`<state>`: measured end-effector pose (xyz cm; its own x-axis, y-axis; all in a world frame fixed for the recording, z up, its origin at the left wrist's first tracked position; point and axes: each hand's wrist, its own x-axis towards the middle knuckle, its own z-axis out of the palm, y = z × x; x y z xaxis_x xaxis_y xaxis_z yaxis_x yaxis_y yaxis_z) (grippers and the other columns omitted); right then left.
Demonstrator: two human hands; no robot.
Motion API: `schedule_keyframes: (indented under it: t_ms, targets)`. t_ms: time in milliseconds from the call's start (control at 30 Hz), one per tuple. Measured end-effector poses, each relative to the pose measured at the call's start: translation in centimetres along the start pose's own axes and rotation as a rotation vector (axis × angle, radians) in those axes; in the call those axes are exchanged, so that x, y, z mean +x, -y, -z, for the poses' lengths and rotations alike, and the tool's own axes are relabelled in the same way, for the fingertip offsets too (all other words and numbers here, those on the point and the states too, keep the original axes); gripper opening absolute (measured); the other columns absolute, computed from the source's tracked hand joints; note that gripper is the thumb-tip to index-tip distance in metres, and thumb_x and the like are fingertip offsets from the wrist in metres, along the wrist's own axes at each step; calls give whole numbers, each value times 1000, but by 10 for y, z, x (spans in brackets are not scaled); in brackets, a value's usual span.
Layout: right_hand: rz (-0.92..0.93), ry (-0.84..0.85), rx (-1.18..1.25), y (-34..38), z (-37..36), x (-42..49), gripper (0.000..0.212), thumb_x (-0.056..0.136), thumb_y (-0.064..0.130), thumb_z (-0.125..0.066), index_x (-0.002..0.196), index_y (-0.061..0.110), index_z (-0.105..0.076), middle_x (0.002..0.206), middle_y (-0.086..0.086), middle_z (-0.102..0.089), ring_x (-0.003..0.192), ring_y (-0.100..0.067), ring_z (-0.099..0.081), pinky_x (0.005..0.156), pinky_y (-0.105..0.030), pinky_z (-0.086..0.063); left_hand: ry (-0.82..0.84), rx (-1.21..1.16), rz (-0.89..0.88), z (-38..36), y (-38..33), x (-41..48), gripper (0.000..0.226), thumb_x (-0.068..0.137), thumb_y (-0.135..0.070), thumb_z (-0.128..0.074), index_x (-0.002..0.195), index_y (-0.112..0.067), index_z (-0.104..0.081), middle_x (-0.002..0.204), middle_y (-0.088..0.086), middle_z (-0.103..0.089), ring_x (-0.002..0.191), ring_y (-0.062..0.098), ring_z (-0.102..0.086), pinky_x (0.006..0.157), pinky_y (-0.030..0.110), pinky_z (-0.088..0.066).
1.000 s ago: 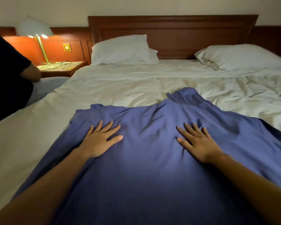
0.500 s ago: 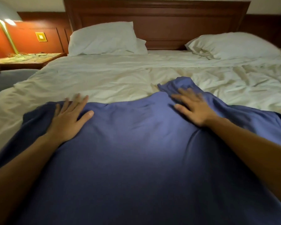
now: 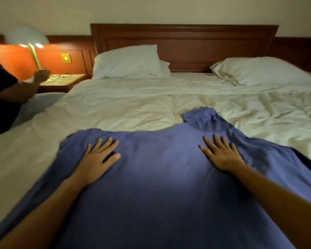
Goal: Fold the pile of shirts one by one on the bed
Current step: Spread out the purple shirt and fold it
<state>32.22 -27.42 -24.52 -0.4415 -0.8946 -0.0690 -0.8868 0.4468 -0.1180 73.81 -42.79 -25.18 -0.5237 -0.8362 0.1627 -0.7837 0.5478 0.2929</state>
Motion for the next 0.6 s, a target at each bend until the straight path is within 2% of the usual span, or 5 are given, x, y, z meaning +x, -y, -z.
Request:
schedule_keyframes:
  t_ms: [133, 300, 367, 467, 600]
  targets:
    - [-1, 49, -90, -18, 12, -100, 59, 103, 55, -16, 156, 41, 5, 167, 0, 7, 153, -27, 3, 123, -47, -5, 146, -73, -36, 25, -10, -95, 73, 87, -82, -19, 152, -51, -14, 160, -28, -2, 152, 8, 10, 121, 35, 13]
    - [71, 27, -8, -21, 1, -248, 61, 99, 63, -20, 149, 51, 14, 166, 8, 7, 153, -18, 8, 122, -43, 2, 244, 68, -124, 48, 10, -228, 75, 82, -88, -8, 151, -58, 3, 160, -31, 15, 149, 2, 19, 121, 30, 15]
    - [34, 32, -11, -41, 0, -292, 62, 98, 65, -20, 147, 53, 15, 166, 9, 9, 153, -17, 9, 123, -42, 1, 235, 146, 49, 65, 27, -260, 70, 89, -82, -10, 152, -53, 5, 162, -23, 16, 152, 9, 15, 124, 38, 5]
    - [-86, 96, -101, -61, 15, -332, 61, 101, 60, -17, 155, 44, 8, 167, 3, 7, 153, -24, 3, 123, -44, -5, 242, 211, 333, 96, 14, -282, 51, 108, -45, -15, 157, -45, -4, 166, -10, 16, 154, 27, 4, 121, 56, -10]
    - [-43, 138, 47, -39, 34, -374, 60, 101, 60, -22, 157, 39, -13, 166, 3, -10, 153, -21, -6, 122, -46, -7, 181, -170, 158, 97, -48, -323, 52, 108, -36, -34, 156, -36, -15, 166, -11, -9, 154, 17, -2, 124, 40, -6]
